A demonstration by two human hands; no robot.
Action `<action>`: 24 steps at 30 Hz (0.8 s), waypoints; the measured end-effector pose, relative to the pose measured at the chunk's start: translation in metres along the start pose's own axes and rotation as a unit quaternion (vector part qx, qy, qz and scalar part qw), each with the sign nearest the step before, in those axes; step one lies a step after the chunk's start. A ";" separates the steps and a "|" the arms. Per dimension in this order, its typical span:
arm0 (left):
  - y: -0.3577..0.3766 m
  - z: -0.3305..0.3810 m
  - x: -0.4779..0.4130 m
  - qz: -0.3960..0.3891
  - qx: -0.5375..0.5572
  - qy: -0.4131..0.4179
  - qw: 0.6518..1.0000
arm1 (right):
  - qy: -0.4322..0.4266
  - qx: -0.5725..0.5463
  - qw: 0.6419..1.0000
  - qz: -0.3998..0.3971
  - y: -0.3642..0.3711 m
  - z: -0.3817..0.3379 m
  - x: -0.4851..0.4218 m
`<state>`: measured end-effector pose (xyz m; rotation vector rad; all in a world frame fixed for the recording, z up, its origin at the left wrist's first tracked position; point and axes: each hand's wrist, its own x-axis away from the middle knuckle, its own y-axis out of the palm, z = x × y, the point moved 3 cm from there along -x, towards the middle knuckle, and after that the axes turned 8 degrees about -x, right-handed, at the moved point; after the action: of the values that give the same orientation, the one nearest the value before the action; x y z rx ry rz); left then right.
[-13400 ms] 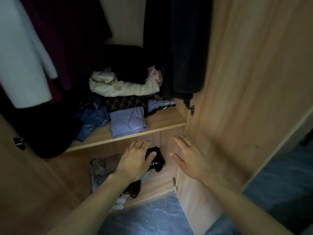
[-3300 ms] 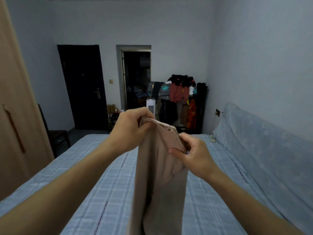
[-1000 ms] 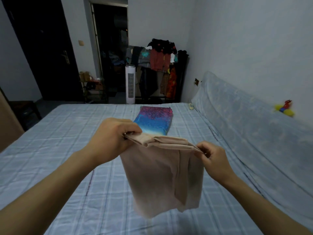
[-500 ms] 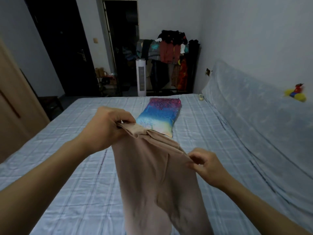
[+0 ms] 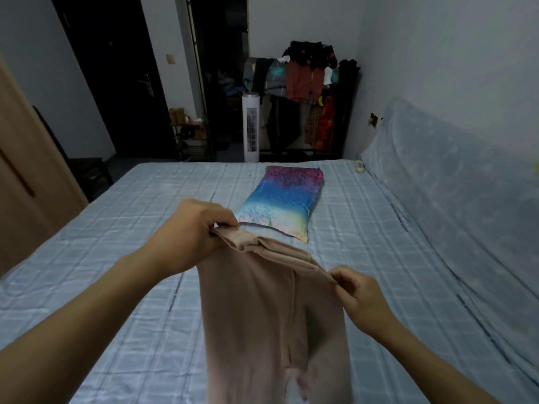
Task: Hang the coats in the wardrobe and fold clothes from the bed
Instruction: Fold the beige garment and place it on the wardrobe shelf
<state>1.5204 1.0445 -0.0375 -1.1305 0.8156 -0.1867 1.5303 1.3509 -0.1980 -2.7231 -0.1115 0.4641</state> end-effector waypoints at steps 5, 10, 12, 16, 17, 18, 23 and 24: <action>0.053 -0.099 -0.058 -0.001 0.026 -0.063 0.998 | 0.027 0.060 0.996 0.066 0.009 0.041 -0.106; 0.077 -0.172 -0.127 0.049 0.073 -0.118 0.989 | 0.026 0.094 0.983 0.156 0.014 0.060 -0.212; 0.070 -0.188 -0.148 0.079 0.069 -0.113 0.988 | 0.006 0.091 0.980 0.177 0.010 0.054 -0.245; 0.048 -0.198 -0.163 0.119 0.054 -0.084 0.988 | -0.058 0.086 0.973 0.207 -0.005 0.029 -0.282; 0.045 -0.197 -0.161 0.122 0.046 -0.072 0.989 | -0.069 0.084 0.973 0.205 -0.006 0.023 -0.283; 0.042 -0.195 -0.158 0.123 0.036 -0.058 0.990 | -0.077 0.084 0.974 0.198 -0.006 0.017 -0.282; 0.052 -0.177 -0.113 0.091 0.015 -0.016 0.996 | -0.084 0.112 0.980 0.141 0.004 0.023 -0.248; 0.059 -0.173 -0.099 0.080 0.012 -0.013 0.997 | -0.081 0.117 0.981 0.129 0.009 0.030 -0.236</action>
<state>1.3209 0.9964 -0.0706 -1.0376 0.8738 -0.0473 1.2983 1.3203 -0.1556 -2.4749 0.2435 0.7234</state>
